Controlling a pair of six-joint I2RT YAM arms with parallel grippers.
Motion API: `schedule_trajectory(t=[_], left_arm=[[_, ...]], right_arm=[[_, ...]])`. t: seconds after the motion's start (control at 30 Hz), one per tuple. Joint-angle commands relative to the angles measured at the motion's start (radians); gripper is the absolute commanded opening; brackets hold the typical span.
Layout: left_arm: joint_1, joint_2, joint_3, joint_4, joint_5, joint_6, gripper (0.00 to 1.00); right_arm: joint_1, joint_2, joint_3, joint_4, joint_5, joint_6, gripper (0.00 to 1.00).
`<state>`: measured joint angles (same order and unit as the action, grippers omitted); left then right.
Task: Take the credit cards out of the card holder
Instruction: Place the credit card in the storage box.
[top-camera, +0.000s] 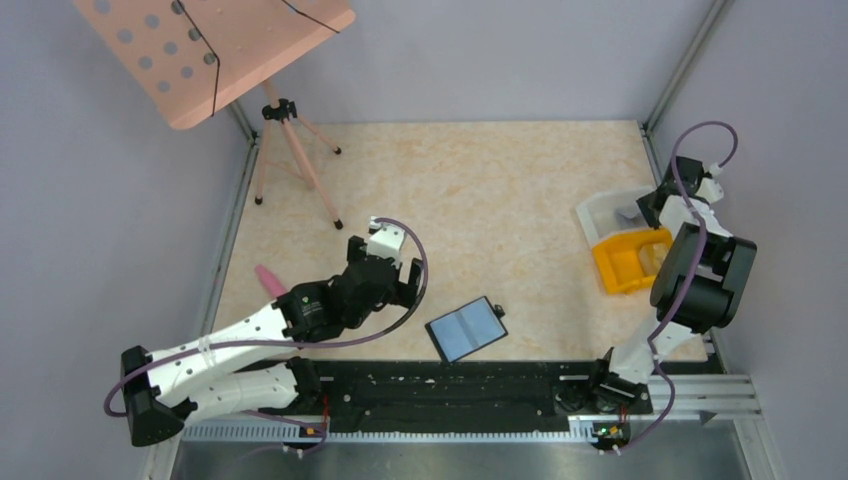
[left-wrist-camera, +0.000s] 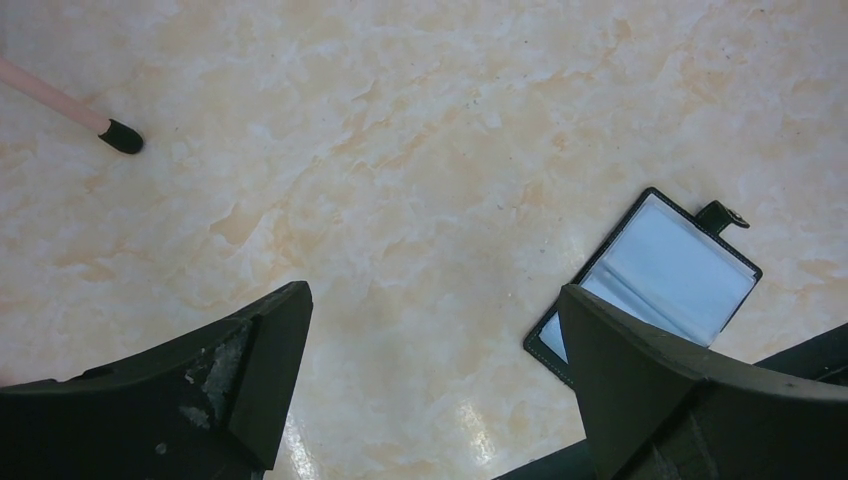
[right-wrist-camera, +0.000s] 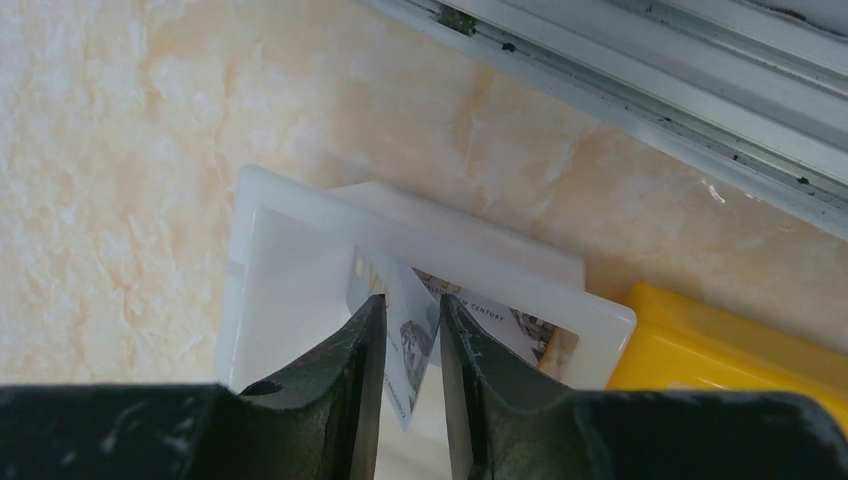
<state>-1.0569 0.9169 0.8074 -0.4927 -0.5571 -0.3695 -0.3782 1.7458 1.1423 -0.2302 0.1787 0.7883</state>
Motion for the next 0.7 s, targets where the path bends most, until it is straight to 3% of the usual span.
schedule_trajectory(t=[0.0, 0.37, 0.67], left_arm=[[0.001, -0.005, 0.041, 0.019, 0.005, -0.019, 0.99], [0.001, 0.013, 0.05, -0.009, -0.004, -0.048, 0.99], [0.001, 0.028, 0.056, -0.032, 0.022, -0.095, 0.99]], right_arm=[[-0.009, -0.033, 0.063, -0.031, 0.05, -0.038, 0.27], [-0.008, -0.09, 0.123, -0.1, 0.087, -0.11, 0.3], [0.015, -0.001, 0.227, -0.16, -0.146, -0.332, 0.35]])
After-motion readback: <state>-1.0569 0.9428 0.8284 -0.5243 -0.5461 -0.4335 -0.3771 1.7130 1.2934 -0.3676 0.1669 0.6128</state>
